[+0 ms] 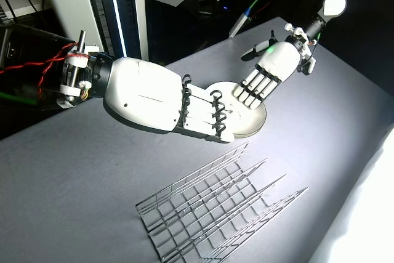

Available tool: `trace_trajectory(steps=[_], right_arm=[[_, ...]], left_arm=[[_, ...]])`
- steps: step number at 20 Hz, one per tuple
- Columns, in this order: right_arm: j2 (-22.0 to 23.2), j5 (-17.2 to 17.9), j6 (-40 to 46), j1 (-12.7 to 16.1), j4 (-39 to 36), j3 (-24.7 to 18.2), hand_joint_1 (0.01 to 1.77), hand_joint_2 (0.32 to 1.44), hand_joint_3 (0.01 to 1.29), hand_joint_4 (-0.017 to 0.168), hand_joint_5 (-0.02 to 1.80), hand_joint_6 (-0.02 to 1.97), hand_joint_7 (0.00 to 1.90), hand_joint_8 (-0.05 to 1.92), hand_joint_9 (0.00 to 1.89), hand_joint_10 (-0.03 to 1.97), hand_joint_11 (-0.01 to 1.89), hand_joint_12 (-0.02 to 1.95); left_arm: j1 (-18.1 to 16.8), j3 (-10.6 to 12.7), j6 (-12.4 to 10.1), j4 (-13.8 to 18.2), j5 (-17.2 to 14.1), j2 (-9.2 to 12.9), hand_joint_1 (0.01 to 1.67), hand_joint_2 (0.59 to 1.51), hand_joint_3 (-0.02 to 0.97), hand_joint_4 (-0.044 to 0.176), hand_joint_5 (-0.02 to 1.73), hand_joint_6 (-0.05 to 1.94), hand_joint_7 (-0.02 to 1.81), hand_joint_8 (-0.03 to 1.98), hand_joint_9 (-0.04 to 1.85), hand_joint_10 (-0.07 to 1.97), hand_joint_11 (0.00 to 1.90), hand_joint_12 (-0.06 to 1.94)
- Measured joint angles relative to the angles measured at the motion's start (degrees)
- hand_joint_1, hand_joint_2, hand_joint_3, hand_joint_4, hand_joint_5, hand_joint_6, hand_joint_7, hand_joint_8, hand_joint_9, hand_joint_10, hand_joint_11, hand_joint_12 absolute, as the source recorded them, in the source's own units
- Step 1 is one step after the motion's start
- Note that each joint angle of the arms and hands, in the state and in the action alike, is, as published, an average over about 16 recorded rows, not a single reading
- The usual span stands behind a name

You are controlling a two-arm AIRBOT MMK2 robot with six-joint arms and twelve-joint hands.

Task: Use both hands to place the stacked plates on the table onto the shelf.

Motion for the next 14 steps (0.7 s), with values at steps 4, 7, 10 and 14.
trace_trajectory(steps=[4,7,10,14], right_arm=[[-0.31,0.18,0.00,0.09,-0.18,0.25,1.09,1.01,0.01,0.005,0.01,0.02,0.02,0.01,0.02,0.01,0.03,0.02],[-0.95,0.40,0.00,0.25,-1.14,0.81,1.18,0.98,0.01,0.004,0.01,0.02,0.02,0.01,0.02,0.01,0.03,0.05],[-1.99,0.70,-0.01,0.41,-2.53,1.48,1.22,0.96,0.01,0.004,0.01,0.02,0.02,0.01,0.02,0.01,0.03,0.11],[-4.07,1.19,-0.01,0.54,-5.19,2.39,1.25,0.94,0.01,0.005,0.01,0.02,0.02,0.01,0.02,0.01,0.03,0.20]], left_arm=[[0.22,-0.71,0.28,-0.64,0.79,-0.96,0.02,0.992,0.008,-0.011,-0.01,-0.03,-0.01,-0.02,0.01,0.00,0.02,0.01],[0.17,-1.27,0.45,-1.11,1.42,-1.86,0.01,0.989,0.007,-0.011,-0.01,-0.03,-0.01,-0.02,0.01,0.00,0.02,0.01],[-0.16,-1.76,0.60,-1.42,2.05,-2.94,0.01,0.987,0.007,-0.011,-0.01,-0.03,-0.01,-0.02,0.01,0.00,0.02,0.01],[-0.80,-2.06,0.61,-1.69,2.72,-4.41,0.01,0.988,0.007,-0.011,-0.01,-0.03,-0.01,-0.02,0.01,0.00,0.02,0.01]])
